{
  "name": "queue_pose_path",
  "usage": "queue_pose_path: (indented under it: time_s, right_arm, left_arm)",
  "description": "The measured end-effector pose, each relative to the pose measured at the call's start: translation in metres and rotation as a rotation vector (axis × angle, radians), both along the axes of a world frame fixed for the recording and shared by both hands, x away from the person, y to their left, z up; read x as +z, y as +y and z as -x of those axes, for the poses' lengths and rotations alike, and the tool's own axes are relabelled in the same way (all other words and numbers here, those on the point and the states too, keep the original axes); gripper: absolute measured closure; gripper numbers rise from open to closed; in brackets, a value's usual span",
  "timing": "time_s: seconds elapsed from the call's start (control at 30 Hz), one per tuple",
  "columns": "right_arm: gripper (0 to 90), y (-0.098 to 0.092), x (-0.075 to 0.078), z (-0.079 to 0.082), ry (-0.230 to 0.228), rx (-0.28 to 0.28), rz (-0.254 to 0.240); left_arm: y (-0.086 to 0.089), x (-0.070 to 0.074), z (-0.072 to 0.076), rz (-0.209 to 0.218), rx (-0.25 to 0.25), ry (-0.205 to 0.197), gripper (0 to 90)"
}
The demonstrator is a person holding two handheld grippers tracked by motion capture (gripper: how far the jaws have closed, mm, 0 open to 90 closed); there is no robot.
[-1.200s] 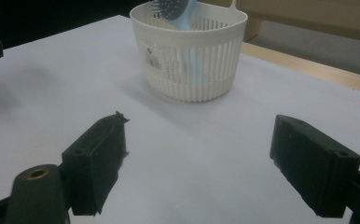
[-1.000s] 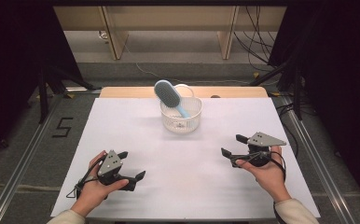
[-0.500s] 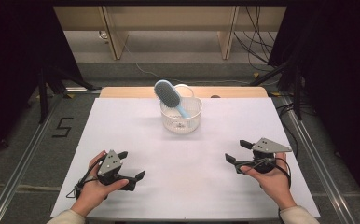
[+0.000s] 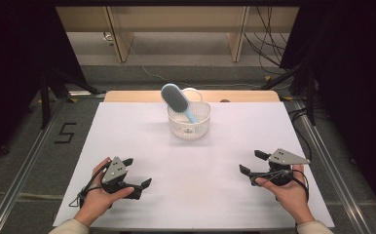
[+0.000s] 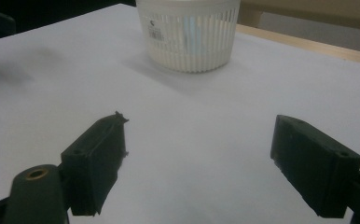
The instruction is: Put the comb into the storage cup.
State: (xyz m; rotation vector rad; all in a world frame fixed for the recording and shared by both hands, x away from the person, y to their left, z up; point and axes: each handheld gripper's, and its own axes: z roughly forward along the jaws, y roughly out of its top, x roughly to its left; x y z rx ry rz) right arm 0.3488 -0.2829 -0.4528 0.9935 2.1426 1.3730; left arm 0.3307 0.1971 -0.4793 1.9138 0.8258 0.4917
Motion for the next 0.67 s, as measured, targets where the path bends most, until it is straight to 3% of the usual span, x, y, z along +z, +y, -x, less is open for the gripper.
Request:
queue_pose_path:
  time_s: [0.67]
  right_arm:
    - [19.3,-0.0023,-0.0085,0.0063,-0.014,0.018,-0.003]
  left_arm:
    - [0.0004,0.0002,-0.0005,0.001,0.002,-0.003,3.5]
